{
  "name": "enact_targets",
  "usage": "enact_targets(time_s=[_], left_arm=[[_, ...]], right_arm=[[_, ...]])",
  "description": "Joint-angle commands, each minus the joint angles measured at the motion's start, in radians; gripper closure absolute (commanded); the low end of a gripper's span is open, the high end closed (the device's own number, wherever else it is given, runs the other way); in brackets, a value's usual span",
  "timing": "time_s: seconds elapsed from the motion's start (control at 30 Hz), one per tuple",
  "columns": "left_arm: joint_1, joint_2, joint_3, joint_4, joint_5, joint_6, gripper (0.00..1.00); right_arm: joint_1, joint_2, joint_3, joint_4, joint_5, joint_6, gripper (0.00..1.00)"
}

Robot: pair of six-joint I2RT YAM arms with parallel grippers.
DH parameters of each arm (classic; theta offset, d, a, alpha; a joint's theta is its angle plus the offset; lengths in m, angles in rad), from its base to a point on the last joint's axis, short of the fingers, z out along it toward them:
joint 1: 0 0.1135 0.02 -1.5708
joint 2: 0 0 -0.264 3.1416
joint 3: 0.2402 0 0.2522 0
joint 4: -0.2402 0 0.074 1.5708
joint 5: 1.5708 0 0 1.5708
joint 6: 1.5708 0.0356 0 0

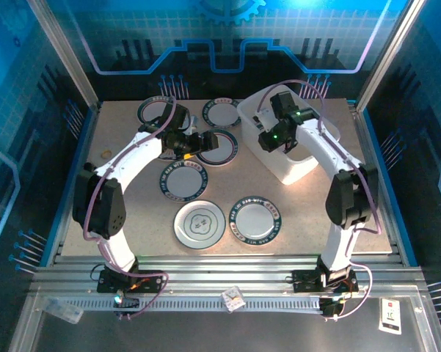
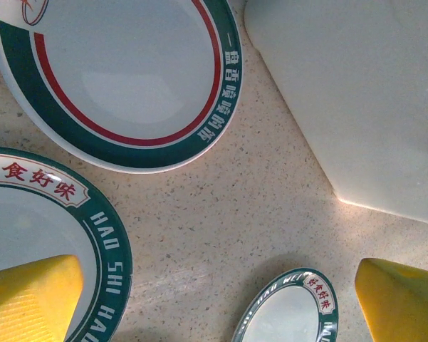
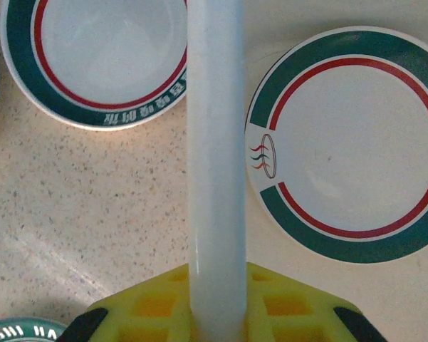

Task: Place the plates into the plastic bin on the countertop

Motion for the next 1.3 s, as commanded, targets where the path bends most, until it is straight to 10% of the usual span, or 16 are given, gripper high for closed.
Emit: enact_targets(time_s=[0.0, 0.3, 0.47, 0.63, 1.27], left_arm=[[-0.007, -0.043, -0.011, 0.020, 0.020, -0.001, 0.01], [-0.009, -0.024, 0.014, 0.017, 0.007, 0.001, 0.01], [-0.009, 0.006, 0.045, 0.019, -0.029, -0.004, 0.01], [-0.009, 0.035, 0.104, 0.004, -0.065, 0.018, 0.01], [0.009, 0.083, 0.153, 0.072, -0.136, 0.050, 0.01]], right_arm=[[0.008, -0.094, -0.059, -0.040, -0.023, -0.049, 0.84], [0.001, -0.258, -0.239, -0.041, -0.054, -0.115, 0.79], [-0.018, -0.317, -0.265, -0.041, -0.071, -0.112, 0.44], [-0.055, -0.315, -0.184, -0.049, -0.167, -0.088, 0.31], [-0.124, -0.090, 0.064, 0.070, -0.127, 0.389, 0.25]])
